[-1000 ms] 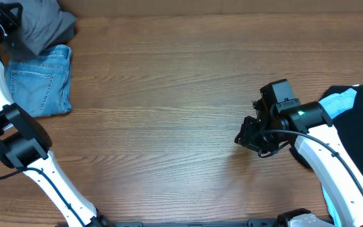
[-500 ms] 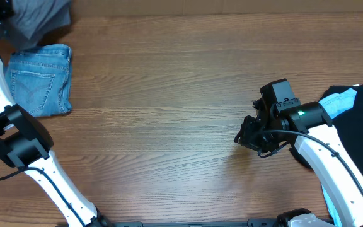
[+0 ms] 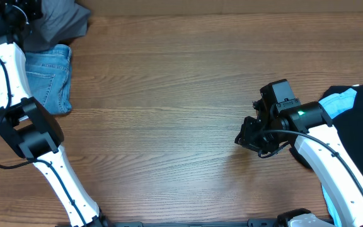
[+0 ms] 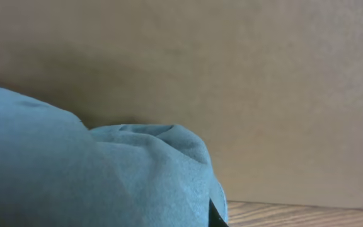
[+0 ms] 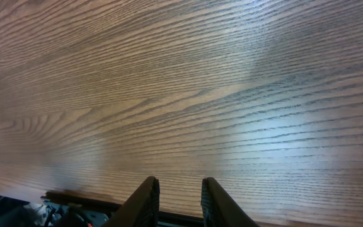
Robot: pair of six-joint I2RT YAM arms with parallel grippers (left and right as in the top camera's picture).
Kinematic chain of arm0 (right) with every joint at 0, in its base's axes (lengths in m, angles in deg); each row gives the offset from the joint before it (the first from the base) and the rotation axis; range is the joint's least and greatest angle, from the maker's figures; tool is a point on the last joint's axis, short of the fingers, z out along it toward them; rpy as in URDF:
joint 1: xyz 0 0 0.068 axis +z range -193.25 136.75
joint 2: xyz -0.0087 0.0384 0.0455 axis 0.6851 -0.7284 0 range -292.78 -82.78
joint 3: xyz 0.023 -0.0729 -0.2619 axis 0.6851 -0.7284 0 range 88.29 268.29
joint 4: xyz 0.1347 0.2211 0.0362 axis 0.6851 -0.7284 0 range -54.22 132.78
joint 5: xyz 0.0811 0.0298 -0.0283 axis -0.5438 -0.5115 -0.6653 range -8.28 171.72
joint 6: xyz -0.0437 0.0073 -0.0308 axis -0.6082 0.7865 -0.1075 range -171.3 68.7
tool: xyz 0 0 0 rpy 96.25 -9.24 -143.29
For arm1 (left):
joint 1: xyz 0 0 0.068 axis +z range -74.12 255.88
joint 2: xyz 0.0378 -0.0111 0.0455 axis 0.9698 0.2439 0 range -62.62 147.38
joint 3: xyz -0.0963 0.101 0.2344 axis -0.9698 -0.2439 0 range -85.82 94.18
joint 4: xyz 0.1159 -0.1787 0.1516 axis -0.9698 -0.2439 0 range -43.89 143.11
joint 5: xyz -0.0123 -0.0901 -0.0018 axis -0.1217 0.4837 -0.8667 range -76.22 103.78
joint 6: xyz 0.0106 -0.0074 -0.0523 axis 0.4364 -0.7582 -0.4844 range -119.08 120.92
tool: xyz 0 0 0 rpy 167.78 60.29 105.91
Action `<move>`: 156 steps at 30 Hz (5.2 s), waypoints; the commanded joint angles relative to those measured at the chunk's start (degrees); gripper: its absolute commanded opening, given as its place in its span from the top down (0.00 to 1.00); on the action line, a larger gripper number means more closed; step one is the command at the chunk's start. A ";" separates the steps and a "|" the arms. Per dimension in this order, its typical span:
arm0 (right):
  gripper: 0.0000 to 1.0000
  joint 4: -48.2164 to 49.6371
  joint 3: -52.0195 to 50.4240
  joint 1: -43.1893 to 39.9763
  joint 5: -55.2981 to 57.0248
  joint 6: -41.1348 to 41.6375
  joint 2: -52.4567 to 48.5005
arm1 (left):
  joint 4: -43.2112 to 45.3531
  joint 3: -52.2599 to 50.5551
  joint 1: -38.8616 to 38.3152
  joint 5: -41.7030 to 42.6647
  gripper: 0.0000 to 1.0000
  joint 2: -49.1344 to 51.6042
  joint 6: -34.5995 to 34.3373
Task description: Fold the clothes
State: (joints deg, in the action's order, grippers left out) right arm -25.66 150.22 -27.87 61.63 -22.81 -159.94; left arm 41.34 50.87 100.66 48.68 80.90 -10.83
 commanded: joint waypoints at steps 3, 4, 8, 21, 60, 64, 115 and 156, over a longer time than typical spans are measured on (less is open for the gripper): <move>0.73 0.20 1.16 0.00 0.52 0.28 0.83 | -3.65 3.10 0.92 -2.89 0.96 -1.01 6.82; 0.73 0.20 1.16 0.00 0.52 0.28 0.83 | -4.31 3.10 1.05 -2.89 0.96 -1.03 7.89; 0.73 0.22 1.16 0.00 0.57 0.26 0.83 | -2.47 3.17 1.95 -1.16 0.96 -1.18 7.23; 0.73 0.20 1.16 0.00 0.42 1.62 0.83 | -1.79 5.60 2.08 -4.02 0.96 -1.40 14.78; 0.74 -1.14 1.16 0.00 0.52 0.90 0.83 | -68.70 4.81 10.38 -7.48 0.96 -4.72 6.43; 0.74 -1.46 1.16 0.00 0.52 -0.68 0.83 | -69.68 4.81 12.31 -6.71 0.96 -4.85 6.34; 0.61 2.47 1.16 0.00 0.50 -1.92 0.83 | -83.67 12.48 10.03 -22.27 0.85 -14.88 13.70; 0.60 2.38 1.16 0.00 0.52 -3.43 0.83 | -83.69 -14.60 -7.61 -41.99 0.79 -35.63 2.01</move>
State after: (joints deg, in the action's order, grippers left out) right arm -23.35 150.22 -27.87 61.67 -25.84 -159.96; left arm -43.24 43.52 92.99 8.55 49.67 -7.09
